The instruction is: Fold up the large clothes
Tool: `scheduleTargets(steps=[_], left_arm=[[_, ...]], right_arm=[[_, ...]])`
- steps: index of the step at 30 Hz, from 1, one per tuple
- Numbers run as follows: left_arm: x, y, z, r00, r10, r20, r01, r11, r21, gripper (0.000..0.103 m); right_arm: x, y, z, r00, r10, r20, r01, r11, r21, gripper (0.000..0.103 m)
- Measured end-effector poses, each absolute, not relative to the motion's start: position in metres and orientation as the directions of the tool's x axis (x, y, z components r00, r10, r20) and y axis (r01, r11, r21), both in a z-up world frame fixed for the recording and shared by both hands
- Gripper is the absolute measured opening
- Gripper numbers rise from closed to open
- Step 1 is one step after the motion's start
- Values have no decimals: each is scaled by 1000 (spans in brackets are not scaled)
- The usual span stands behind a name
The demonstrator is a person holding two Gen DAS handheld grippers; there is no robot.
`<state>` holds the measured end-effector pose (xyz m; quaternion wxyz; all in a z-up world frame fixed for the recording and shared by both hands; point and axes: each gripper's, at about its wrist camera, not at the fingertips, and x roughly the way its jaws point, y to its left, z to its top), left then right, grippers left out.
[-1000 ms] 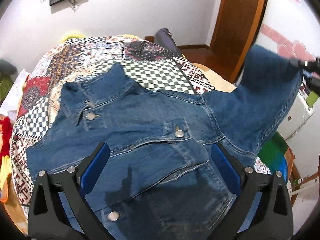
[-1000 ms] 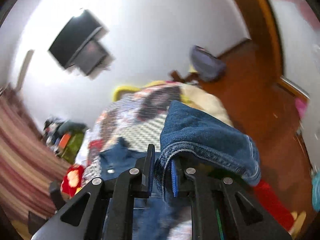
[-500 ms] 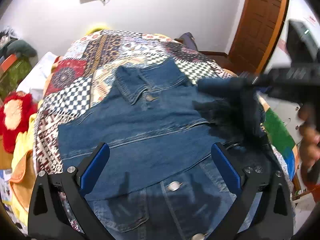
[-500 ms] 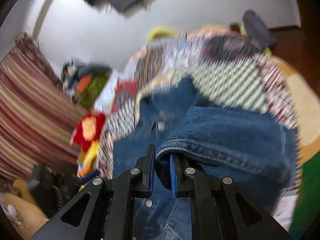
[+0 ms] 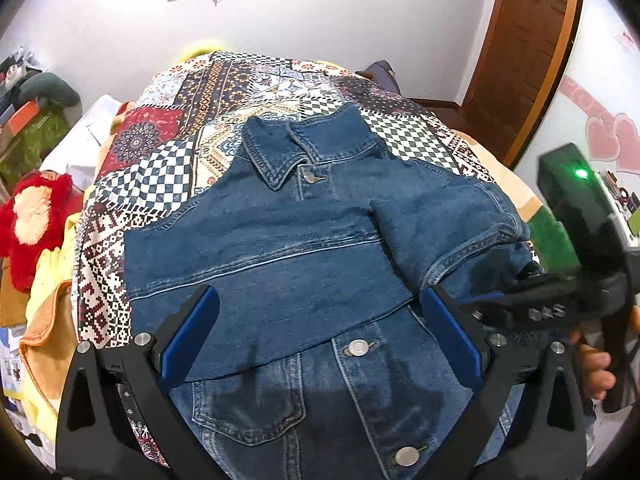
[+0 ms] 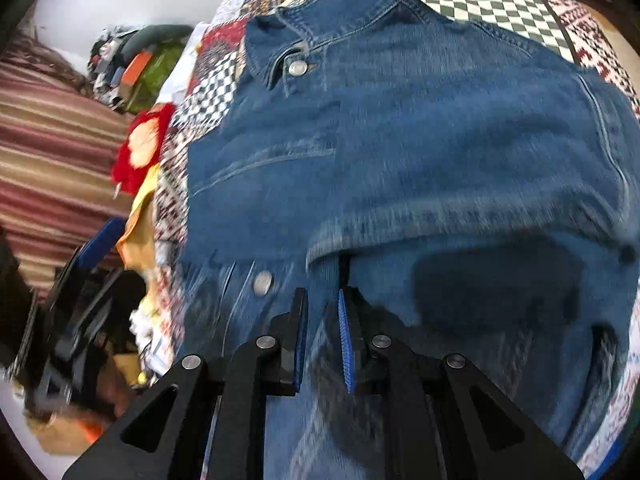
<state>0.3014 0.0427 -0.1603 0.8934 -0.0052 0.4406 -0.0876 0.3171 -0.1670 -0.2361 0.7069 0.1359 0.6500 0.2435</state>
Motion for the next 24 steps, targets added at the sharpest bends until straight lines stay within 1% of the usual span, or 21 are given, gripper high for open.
scheduleTargets(steps=[3, 5, 9, 14, 16, 18, 21, 23, 24], left_arm=[[302, 32, -156, 598, -165, -785, 172, 982, -76, 102], [303, 23, -152, 603, -167, -780, 189, 980, -64, 102], [309, -3, -141, 610, -178, -772, 236, 971, -38, 102], [326, -47, -132, 598, -215, -772, 321, 947, -15, 102], [336, -70, -133, 569, -265, -779, 381, 924, -37, 102], [347, -95, -143, 515, -297, -804, 437, 898, -52, 102], [359, -134, -165, 450, -292, -844, 508, 861, -27, 102], [367, -156, -183, 412, -266, -871, 542, 841, 0, 102], [373, -168, -195, 401, -238, -885, 555, 831, 28, 98]], right_arm=[[302, -179, -220, 60, 508, -859, -216, 847, 485, 11], [293, -193, -201, 125, 500, -857, -239, 853, 464, 11], [288, -237, -167, 242, 478, -845, -222, 875, 431, 11], [280, -293, -128, 409, 363, -837, -194, 931, 309, 11], [276, -316, -116, 466, 303, -832, -168, 953, 253, 11], [272, -342, -109, 496, 270, -825, -140, 963, 231, 11], [269, -372, -111, 501, 261, -825, -87, 964, 252, 11], [269, -388, -122, 481, 270, -834, -48, 958, 282, 11], [270, -392, -127, 471, 274, -838, -35, 956, 293, 11]])
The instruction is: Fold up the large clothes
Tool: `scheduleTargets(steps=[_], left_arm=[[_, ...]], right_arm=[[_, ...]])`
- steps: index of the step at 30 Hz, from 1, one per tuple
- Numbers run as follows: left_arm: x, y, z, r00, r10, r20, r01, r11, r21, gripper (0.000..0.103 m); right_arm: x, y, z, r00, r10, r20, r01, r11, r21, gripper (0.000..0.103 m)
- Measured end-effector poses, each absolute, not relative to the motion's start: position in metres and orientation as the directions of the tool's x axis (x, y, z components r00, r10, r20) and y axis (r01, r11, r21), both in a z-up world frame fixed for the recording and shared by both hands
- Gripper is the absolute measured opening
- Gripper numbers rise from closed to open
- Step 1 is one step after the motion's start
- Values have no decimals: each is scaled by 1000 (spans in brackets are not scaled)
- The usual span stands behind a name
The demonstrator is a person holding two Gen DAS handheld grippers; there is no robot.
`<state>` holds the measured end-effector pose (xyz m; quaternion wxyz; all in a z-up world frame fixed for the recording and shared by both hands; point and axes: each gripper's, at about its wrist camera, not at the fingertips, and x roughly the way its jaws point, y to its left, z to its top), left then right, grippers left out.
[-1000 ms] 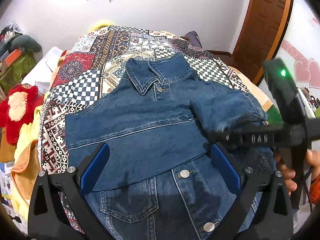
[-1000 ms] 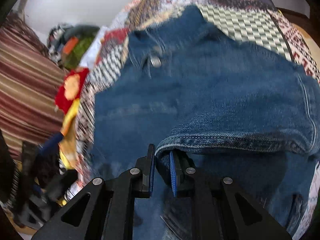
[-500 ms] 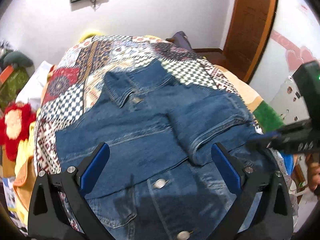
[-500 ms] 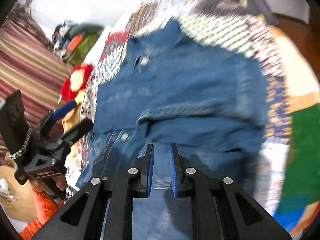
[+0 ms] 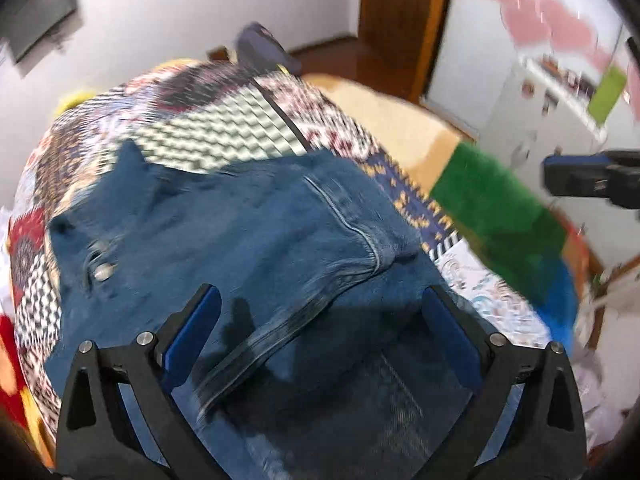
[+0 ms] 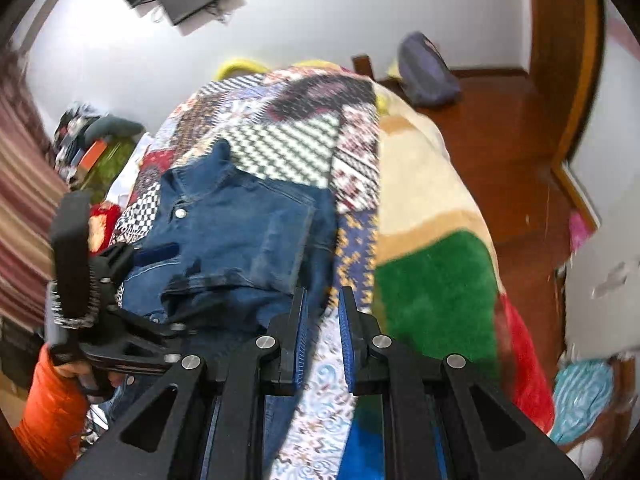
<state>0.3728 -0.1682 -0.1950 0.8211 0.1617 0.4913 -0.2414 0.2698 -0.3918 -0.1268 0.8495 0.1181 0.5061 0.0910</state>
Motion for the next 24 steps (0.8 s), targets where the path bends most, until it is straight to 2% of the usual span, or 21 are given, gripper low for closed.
scheduleTargets(steps=[3, 6, 8, 10, 11, 12, 13, 17, 19, 24], left_arm=[[389, -185, -224, 354, -172, -919, 547, 835, 55, 88], [400, -187, -238, 347, -152, -925, 527, 848, 58, 88], [402, -187, -236, 368, -162, -916, 525, 849, 61, 83], [401, -185, -229, 369, -206, -906, 528, 849, 22, 63], [399, -182, -223, 362, -241, -900, 531, 848, -13, 57], [399, -179, -219, 353, -271, -895, 532, 846, -46, 46], [398, -178, -217, 348, -288, -892, 531, 845, -66, 38], [399, -171, -202, 359, -336, -871, 520, 847, -112, 24], [398, -162, -190, 381, -360, -852, 507, 852, -133, 9], [403, -133, -157, 478, -352, -805, 468, 877, -106, 7]], right_arm=[[270, -402, -147, 431, 283, -857, -6, 951, 310, 11], [270, -401, -166, 390, 296, -872, 2, 947, 323, 11], [271, -398, -176, 369, 305, -878, -1, 945, 327, 11], [273, -394, -183, 352, 313, -882, -4, 943, 333, 11], [274, -391, -187, 343, 315, -885, -10, 943, 332, 11], [276, -388, -189, 337, 316, -887, -14, 944, 330, 11], [278, -386, -192, 333, 316, -888, -17, 944, 329, 11], [288, -370, -198, 311, 322, -894, -38, 944, 327, 11], [292, -363, -198, 309, 325, -894, -52, 944, 326, 11], [305, -345, -196, 301, 330, -895, -82, 944, 320, 11]])
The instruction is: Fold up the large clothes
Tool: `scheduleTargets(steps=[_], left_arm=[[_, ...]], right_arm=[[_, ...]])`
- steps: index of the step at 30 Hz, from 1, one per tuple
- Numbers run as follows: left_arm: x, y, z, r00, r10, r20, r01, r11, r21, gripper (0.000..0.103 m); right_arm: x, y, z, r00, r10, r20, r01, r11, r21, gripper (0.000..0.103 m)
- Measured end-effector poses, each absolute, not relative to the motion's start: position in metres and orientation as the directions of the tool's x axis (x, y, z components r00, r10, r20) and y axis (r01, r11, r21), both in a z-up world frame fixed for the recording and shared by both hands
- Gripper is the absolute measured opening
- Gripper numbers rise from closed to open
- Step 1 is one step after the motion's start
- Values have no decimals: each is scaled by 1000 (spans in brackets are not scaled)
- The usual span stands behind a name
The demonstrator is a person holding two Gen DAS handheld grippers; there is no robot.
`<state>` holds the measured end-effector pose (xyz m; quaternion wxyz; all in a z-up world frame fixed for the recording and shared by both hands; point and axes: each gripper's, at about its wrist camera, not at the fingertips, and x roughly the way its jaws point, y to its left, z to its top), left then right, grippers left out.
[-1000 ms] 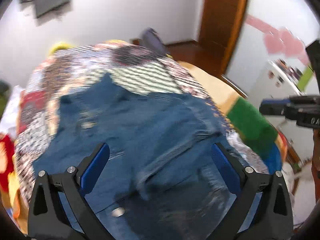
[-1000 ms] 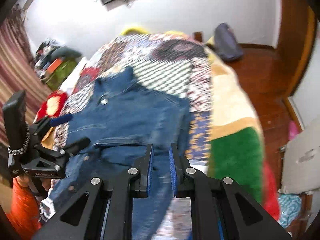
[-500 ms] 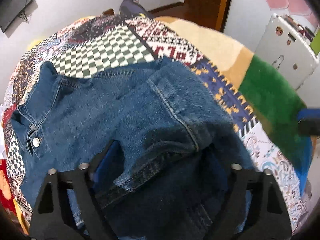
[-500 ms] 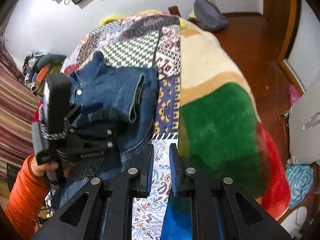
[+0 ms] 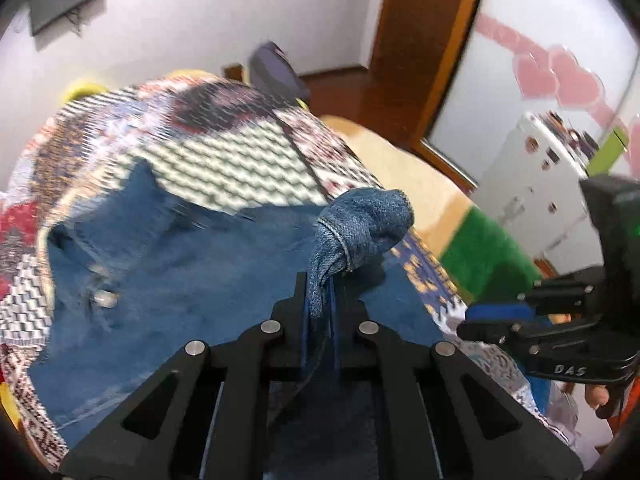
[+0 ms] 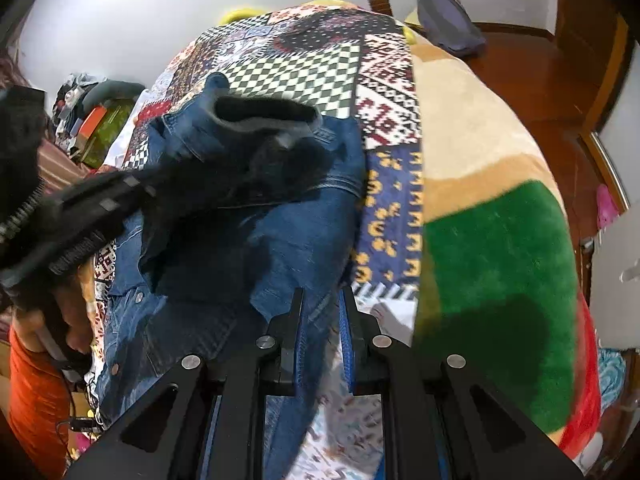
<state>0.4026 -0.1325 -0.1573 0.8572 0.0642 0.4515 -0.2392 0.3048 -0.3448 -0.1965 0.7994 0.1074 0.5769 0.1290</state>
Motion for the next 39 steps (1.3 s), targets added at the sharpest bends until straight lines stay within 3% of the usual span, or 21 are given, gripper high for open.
scheduleTargets(steps=[5, 9, 13, 19, 25, 29, 31, 36, 39], left_arm=[[408, -73, -130, 579, -330, -746, 362, 924, -128, 5], [399, -20, -114, 681, -185, -708, 263, 965, 1, 5], [389, 40, -119, 685, -106, -721, 161, 987, 8, 5], [362, 115, -175, 588, -149, -795, 39, 987, -155, 5], [330, 140, -235, 495, -267, -827, -4, 951, -309, 6], [318, 149, -264, 430, -319, -844, -51, 925, -376, 30], [316, 159, -272, 426, -323, -845, -98, 912, -398, 55], [319, 187, -284, 460, -458, -761, -187, 788, -587, 67], [327, 193, -287, 485, -478, -732, -207, 751, -627, 67]], right_arm=[[315, -327, -210, 258, 316, -913, -92, 949, 303, 11], [317, -314, -208, 267, 291, -919, -121, 956, 268, 11], [320, -301, -191, 306, 280, -910, -162, 957, 240, 11], [333, -276, -181, 354, 226, -907, -203, 966, 161, 11], [345, -268, -240, 216, 126, -968, -174, 981, 89, 11], [335, -269, -244, 246, 123, -961, -202, 977, 73, 11], [332, -268, -242, 248, 106, -963, -213, 976, 52, 11], [327, -269, -241, 255, 101, -962, -220, 975, 44, 11], [327, -270, -242, 249, 108, -962, -211, 976, 55, 12]])
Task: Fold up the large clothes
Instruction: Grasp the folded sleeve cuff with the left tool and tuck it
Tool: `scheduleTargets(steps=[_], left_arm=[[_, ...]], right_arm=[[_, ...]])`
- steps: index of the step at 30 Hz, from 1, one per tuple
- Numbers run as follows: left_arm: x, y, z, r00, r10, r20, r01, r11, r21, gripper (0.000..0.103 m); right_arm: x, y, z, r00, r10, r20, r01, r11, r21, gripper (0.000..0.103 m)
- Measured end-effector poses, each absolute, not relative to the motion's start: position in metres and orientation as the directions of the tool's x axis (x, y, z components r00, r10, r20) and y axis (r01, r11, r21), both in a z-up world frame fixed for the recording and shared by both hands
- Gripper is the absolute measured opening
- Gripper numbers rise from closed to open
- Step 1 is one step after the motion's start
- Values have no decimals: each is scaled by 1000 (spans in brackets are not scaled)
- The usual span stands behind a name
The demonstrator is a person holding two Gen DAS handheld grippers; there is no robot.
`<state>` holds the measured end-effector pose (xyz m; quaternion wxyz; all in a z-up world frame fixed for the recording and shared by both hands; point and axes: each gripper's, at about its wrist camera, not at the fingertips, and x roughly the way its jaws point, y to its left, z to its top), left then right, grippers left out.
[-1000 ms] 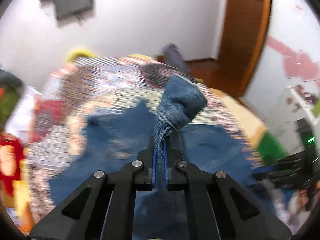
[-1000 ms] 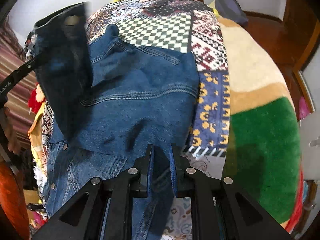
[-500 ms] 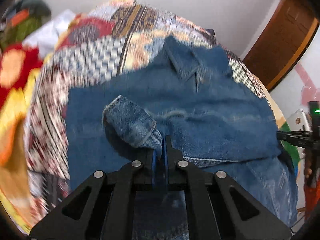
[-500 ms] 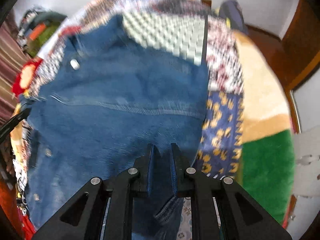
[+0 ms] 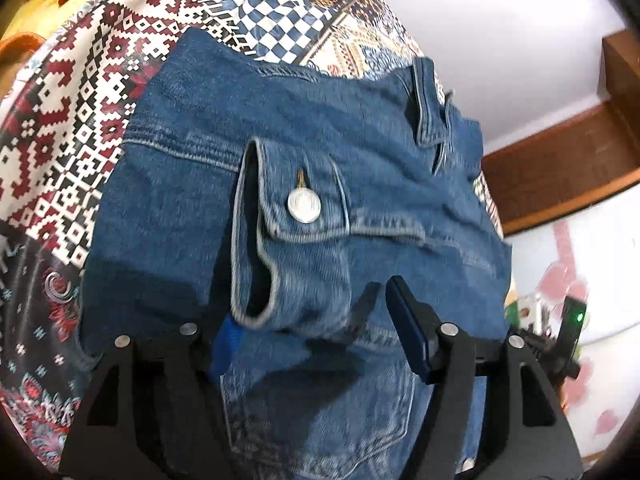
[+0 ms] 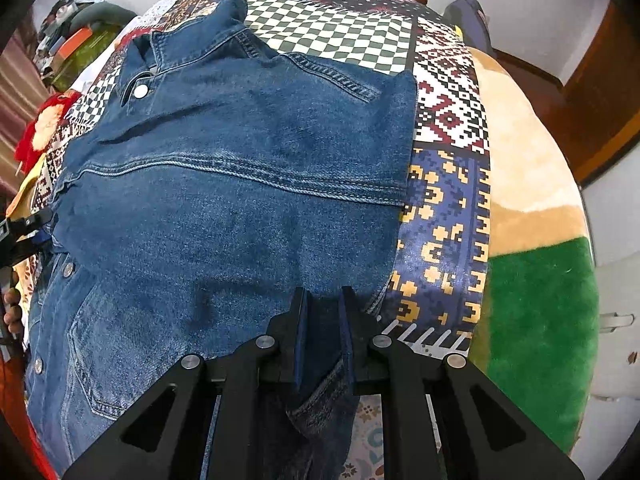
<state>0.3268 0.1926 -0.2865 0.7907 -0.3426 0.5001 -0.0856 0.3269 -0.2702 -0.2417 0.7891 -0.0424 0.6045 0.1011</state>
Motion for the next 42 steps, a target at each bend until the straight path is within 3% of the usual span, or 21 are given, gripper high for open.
scheduleTargets(steps=[2, 4, 5, 9, 15, 20, 26, 30, 33, 37, 42], left_arm=[[334, 189, -283, 492, -459, -740, -204, 765, -611, 64], [344, 181, -278, 474, -408, -780, -170, 827, -536, 37], [347, 180, -276, 470, -374, -800, -152, 858, -490, 30], [352, 179, -247, 519, -293, -803, -106, 910, -401, 20], [344, 194, -186, 657, -200, -727, -80, 940, -332, 16], [339, 210, -193, 637, -163, -754, -101, 951, -291, 17], [331, 213, -262, 493, -135, -860, -159, 957, -242, 20], [323, 213, -285, 456, -110, -883, -181, 960, -213, 42], [320, 214, -286, 458, -106, -883, -188, 959, -213, 47], [316, 213, -284, 441, -46, -896, -188, 972, -142, 66], [302, 213, -282, 438, -30, -899, -179, 976, -120, 74]], right_arm=[[329, -271, -241, 236, 116, -965, -200, 977, 69, 12], [331, -273, -239, 223, 126, -967, -186, 979, 85, 12], [332, -273, -238, 218, 130, -967, -180, 979, 91, 12], [335, -277, -226, 214, 152, -965, -166, 979, 118, 12], [358, -261, -194, 283, 136, -949, -196, 977, 82, 12], [370, -234, -193, 291, 156, -944, -239, 967, 87, 12], [362, -218, -239, 231, 126, -965, -277, 959, 59, 11], [357, -227, -240, 259, 117, -959, -294, 955, 37, 12], [354, -231, -241, 266, 108, -958, -312, 950, 20, 12], [344, -228, -239, 302, 68, -951, -341, 939, -41, 11], [330, -226, -237, 328, 2, -945, -351, 929, -119, 12]])
